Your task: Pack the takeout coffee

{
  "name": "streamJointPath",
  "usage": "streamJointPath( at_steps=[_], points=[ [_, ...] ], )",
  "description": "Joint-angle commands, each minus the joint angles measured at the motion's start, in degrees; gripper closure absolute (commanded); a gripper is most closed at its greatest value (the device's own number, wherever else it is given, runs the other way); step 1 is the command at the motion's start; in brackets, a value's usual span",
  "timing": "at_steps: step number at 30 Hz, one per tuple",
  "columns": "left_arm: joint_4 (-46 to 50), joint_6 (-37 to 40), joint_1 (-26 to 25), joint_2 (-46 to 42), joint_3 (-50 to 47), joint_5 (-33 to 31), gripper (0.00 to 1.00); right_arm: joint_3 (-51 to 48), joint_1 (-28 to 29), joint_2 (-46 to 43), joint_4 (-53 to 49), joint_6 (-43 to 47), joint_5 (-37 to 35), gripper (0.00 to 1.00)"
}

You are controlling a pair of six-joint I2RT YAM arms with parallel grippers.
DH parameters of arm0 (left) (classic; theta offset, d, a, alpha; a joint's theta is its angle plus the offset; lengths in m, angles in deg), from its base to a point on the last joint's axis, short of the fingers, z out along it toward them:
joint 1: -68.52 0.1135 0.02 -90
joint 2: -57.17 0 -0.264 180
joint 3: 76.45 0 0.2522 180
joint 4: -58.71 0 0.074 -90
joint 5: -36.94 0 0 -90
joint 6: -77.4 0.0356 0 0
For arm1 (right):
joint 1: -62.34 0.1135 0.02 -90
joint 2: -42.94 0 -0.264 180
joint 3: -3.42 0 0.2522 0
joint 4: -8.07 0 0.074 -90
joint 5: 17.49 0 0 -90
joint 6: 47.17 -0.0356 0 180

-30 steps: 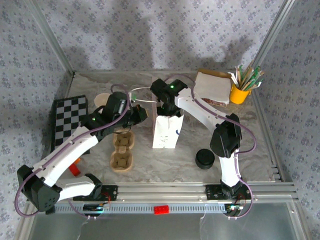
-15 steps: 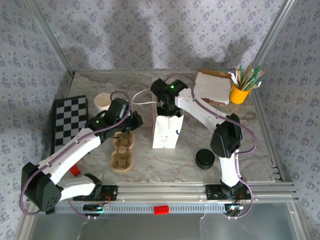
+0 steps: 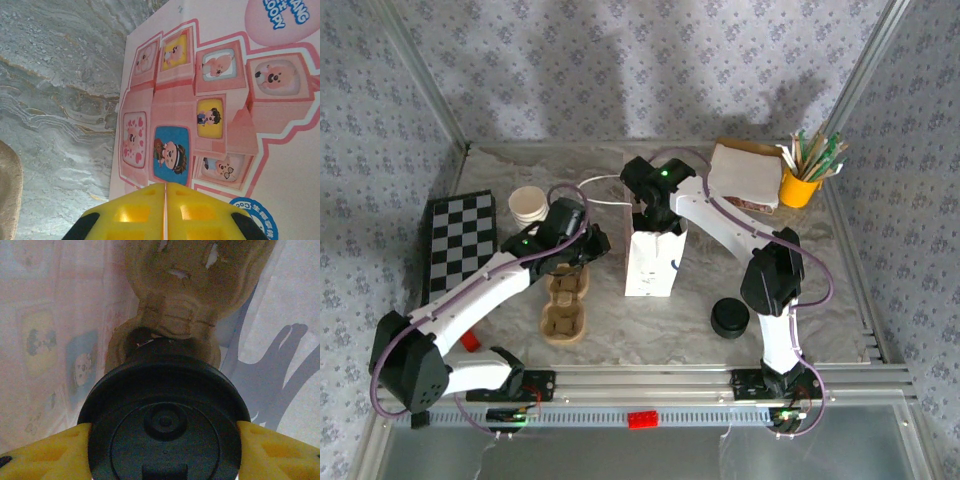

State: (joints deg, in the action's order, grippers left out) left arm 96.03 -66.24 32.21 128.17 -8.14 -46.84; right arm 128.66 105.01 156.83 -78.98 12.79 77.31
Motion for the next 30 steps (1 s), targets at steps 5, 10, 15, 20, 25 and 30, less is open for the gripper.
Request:
streamJointPath(
  at_steps=[5,10,15,20,25,30],
  points=[
    [-0.75,-0.49,0.44,-0.49,0.28,-0.13,0.90,-2.72,0.13,-0.09,2.53,-0.45,0.83,0.48],
    [-0.26,-0.49,0.38,-0.86,0.41,-0.23,0.90,-3.24,-0.27,0.85,2.74,-0.28,1.00,0.48],
    [0.18,-0.32,0.42,-1.13,0.47,-0.57,0.90,-3.89,-0.22,1.16,3.32,-0.32,0.86,0.48],
    [0.01,-0.30,0.37,-0.95,0.33,-0.40,0.90,-4.19,-0.47,1.25,3.50,-0.23,0.84,0.48],
    [0.00,-0.23,0.43,-1.11,0.56,-0.35,0.90,-4.34,-0.43,0.81,3.34,-0.29,-0.25,0.47],
    [0.25,-0.31,0.43,-1.32,0.43,-0.42,0.90,-4.68,-0.40,0.64,3.34,-0.37,-0.84,0.47]
  ],
)
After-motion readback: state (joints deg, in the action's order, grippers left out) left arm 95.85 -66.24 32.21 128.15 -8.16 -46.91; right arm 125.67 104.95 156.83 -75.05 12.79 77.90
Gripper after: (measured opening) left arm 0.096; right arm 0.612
